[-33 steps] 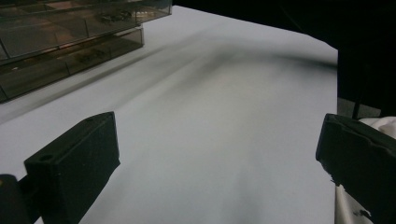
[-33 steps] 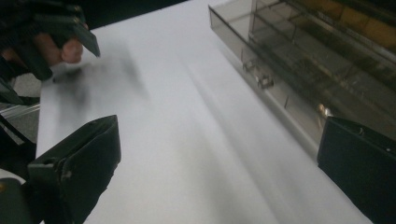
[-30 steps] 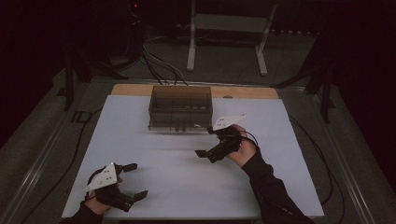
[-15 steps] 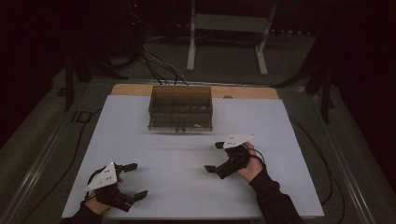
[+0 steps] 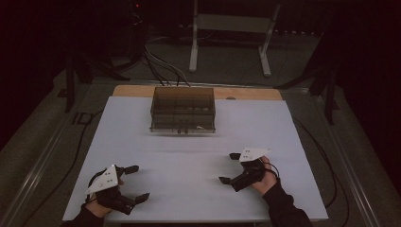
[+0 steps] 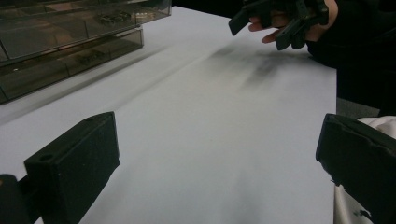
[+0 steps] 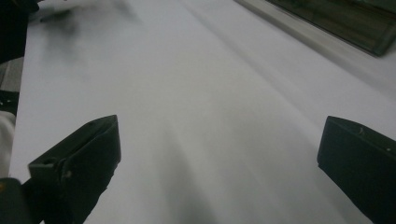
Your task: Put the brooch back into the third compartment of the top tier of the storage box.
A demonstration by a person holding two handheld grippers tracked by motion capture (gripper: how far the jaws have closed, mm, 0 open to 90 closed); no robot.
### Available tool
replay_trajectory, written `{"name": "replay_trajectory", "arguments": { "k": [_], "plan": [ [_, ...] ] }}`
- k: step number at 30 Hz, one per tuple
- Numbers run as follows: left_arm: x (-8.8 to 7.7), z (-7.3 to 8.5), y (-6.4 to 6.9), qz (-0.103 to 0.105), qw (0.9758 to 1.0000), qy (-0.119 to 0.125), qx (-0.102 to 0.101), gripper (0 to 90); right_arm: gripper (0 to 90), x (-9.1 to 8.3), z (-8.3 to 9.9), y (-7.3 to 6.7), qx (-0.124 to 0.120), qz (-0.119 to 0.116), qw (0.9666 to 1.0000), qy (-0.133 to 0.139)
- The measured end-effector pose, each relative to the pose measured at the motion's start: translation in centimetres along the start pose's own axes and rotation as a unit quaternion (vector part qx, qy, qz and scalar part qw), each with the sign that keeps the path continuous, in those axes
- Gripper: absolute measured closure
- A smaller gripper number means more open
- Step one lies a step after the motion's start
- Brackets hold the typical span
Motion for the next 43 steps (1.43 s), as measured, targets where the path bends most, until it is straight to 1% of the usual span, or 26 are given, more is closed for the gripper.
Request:
{"name": "replay_trajectory", "arguments": {
  "k": [2, 6, 8, 13, 14, 16, 22, 23, 25, 27, 31, 34, 37, 41, 43],
  "plan": [
    [0.0, 0.0, 0.0, 0.000, 1.0000, -0.001, 0.000, 0.5, 0.0, -0.5, 0.5, 0.2, 0.003, 0.003, 1.0000, -0.001],
    [0.1, 0.0, 0.0, 0.001, 1.0000, -0.001, 0.000, 0.5, 0.0, -1.4, 1.6, 0.8, 0.019, 0.010, 0.9997, -0.006],
    [0.0, 0.0, -0.1, 0.000, 1.0000, -0.001, -0.001, 0.5, 0.0, -1.8, 2.1, 1.0, 0.020, 0.018, 0.9996, -0.012],
    [0.0, 0.1, -0.1, -0.001, 1.0000, -0.003, -0.002, 0.5, 0.0, -3.0, 2.9, 1.5, 0.030, 0.029, 0.9991, -0.007],
    [0.0, 0.1, -0.1, -0.001, 1.0000, -0.002, -0.003, 0.5, 0.0, -3.4, 3.3, 1.8, 0.034, 0.036, 0.9988, -0.007],
    [0.0, 0.1, -0.1, -0.002, 1.0000, -0.001, -0.002, 0.5, 0.0, -3.9, 3.7, 2.1, 0.042, 0.042, 0.9982, -0.007],
    [0.0, 0.1, 0.0, -0.001, 1.0000, -0.003, -0.002, 0.5, 0.0, -5.4, 4.8, 2.9, 0.056, 0.062, 0.9965, -0.004],
    [0.1, 0.1, 0.0, -0.001, 1.0000, -0.003, 0.000, 0.5, 0.0, -5.6, 5.0, 3.0, 0.060, 0.065, 0.9961, 0.000],
    [0.0, 0.1, -0.1, -0.001, 1.0000, -0.002, -0.001, 0.5, 0.0, -6.1, 5.3, 3.3, 0.067, 0.070, 0.9953, 0.000],
    [0.1, 0.1, 0.0, -0.001, 1.0000, -0.002, -0.001, 0.5, 0.0, -6.5, 5.6, 3.5, 0.078, 0.079, 0.9939, 0.000],
    [0.1, 0.1, -0.1, -0.001, 1.0000, -0.003, -0.002, 0.5, 0.0, -7.1, 6.2, 3.8, 0.097, 0.079, 0.9921, 0.000],
    [0.1, 0.1, -0.1, -0.001, 1.0000, -0.004, 0.000, 0.5, 0.0, -7.0, 6.3, 3.9, 0.097, 0.083, 0.9919, 0.000],
    [0.0, 0.1, -0.1, -0.002, 1.0000, -0.003, -0.001, 0.5, 0.0, -6.9, 6.1, 3.9, 0.091, 0.085, 0.9923, 0.003],
    [0.0, 0.1, -0.1, -0.002, 1.0000, -0.002, 0.000, 0.5, 0.0, -6.8, 6.1, 3.9, 0.083, 0.087, 0.9928, 0.000],
    [0.0, 0.1, 0.0, -0.002, 1.0000, -0.004, -0.001, 0.5, 0.0, -6.8, 6.1, 3.9, 0.086, 0.084, 0.9928, 0.002]
  ]
}}
Point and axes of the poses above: each handheld gripper's, and its own axes: x roughly forward along the jaws, z roughly out of its underside, y roughly to its right, the point moved 1 cm from there along x, roughly forward along the jaws, and after that the axes turned 11 degrees about z, right-handed, at the moved point
